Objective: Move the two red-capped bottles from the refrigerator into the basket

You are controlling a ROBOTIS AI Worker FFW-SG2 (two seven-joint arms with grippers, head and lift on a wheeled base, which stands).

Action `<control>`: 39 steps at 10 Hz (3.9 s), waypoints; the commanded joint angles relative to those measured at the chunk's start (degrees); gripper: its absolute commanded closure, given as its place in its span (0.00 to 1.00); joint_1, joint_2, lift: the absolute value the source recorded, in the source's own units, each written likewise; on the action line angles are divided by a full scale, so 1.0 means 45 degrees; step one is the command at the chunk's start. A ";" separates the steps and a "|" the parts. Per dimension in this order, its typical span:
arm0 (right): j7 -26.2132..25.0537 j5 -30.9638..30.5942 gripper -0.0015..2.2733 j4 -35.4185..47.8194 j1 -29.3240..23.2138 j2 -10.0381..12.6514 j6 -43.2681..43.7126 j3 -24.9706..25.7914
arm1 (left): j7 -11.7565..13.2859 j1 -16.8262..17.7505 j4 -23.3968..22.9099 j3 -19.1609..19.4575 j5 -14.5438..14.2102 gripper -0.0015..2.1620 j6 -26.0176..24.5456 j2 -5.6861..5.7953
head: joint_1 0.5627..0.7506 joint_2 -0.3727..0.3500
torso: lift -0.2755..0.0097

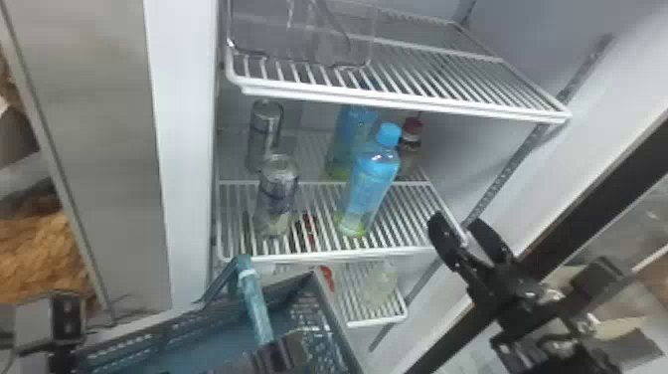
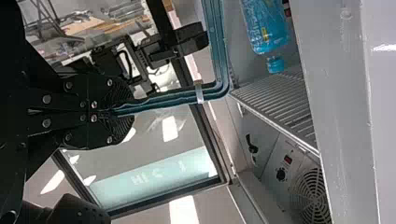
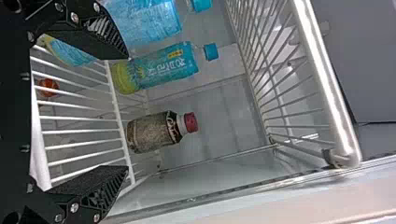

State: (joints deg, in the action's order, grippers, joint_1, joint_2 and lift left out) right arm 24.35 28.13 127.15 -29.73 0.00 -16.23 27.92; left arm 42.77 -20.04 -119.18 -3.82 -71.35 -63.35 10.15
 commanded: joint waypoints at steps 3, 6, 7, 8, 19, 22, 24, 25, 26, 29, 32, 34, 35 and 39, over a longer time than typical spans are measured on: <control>-0.0333 -0.0412 0.08 -0.0771 0.1170 -0.0137 0.0045 -0.0491 | -0.0051 -0.0046 0.0000 -0.0064 -0.0064 0.55 0.0016 0.0030 | 0.70 0.03 | 0.97; -0.0548 -0.0640 0.08 -0.1521 0.2295 -0.0430 0.0045 -0.0999 | -0.0051 -0.0046 0.0000 -0.0064 -0.0064 0.55 0.0016 0.0030 | 0.70 0.03 | 0.97; -0.0665 -0.0792 0.08 -0.1615 0.2482 -0.0469 0.0045 -0.1050 | -0.0051 -0.0015 0.0000 -0.0090 -0.0090 0.55 0.0016 0.0030 | 0.70 0.03 | 0.97; -0.0763 -0.0869 0.08 -0.1771 0.2795 -0.0547 0.0014 -0.1126 | -0.0051 -0.0015 0.0000 -0.0064 -0.0090 0.55 0.0016 0.0049 | 0.70 0.03 | 0.97; -0.1016 -0.1706 0.08 -0.4865 0.5920 -0.1172 -0.0642 -0.1634 | -0.0070 0.0235 0.0094 -0.0064 -0.0166 0.55 0.0110 0.0225 | 0.70 0.03 | 0.97; -0.1075 -0.2037 0.08 -0.5553 0.6513 -0.1270 -0.0767 -0.1609 | -0.0070 0.0235 0.0125 -0.0090 -0.0217 0.55 0.0141 0.0245 | 0.70 0.03 | 0.97; -0.1095 -0.2189 0.08 -0.5834 0.6795 -0.1328 -0.0799 -0.1609 | -0.0070 0.0235 0.0156 -0.0140 -0.0217 0.55 0.0141 0.0245 | 0.70 0.03 | 0.97; -0.1134 -0.2265 0.08 -0.5928 0.6920 -0.1348 -0.0986 -0.1634 | -0.0090 0.0235 0.0187 -0.0140 -0.0217 0.55 0.0141 0.0245 | 0.70 0.03 | 0.97; -0.1153 -0.2341 0.08 -0.6178 0.7107 -0.1367 -0.1017 -0.1634 | -0.0070 0.0235 0.0187 -0.0115 -0.0242 0.55 0.0172 0.0245 | 0.70 0.03 | 0.97; -0.1192 -0.2443 0.08 -0.6834 0.7670 -0.1445 -0.1017 -0.1837 | -0.0070 0.0235 0.0187 -0.0140 -0.0242 0.55 0.0172 0.0264 | 0.70 0.03 | 0.97; -0.1212 -0.2544 0.16 -0.7146 0.7951 -0.1504 -0.1017 -0.1888 | -0.0090 0.0235 0.0219 -0.0140 -0.0242 0.55 0.0172 0.0264 | 0.70 0.03 | 0.97; -0.1251 -0.2544 0.41 -0.7303 0.8013 -0.1504 -0.1142 -0.1888 | -0.0090 0.0235 0.0219 -0.0115 -0.0267 0.55 0.0203 0.0284 | 0.70 0.03 | 0.97; -0.1270 -0.2595 0.50 -0.7271 0.8013 -0.1504 -0.1111 -0.1888 | -0.0090 0.0204 0.0219 -0.0140 -0.0267 0.55 0.0203 0.0284 | 0.70 0.03 | 0.97; -0.1270 -0.2621 0.56 -0.6334 0.7420 -0.1524 -0.1111 -0.1863 | -0.0090 0.0204 0.0219 -0.0140 -0.0293 0.55 0.0235 0.0303 | 0.70 0.03 | 0.97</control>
State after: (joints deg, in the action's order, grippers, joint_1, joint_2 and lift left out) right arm 18.63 16.29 97.82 4.26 -6.86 -21.24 19.52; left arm 42.37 -19.12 -118.19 -4.46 -72.67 -62.32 11.48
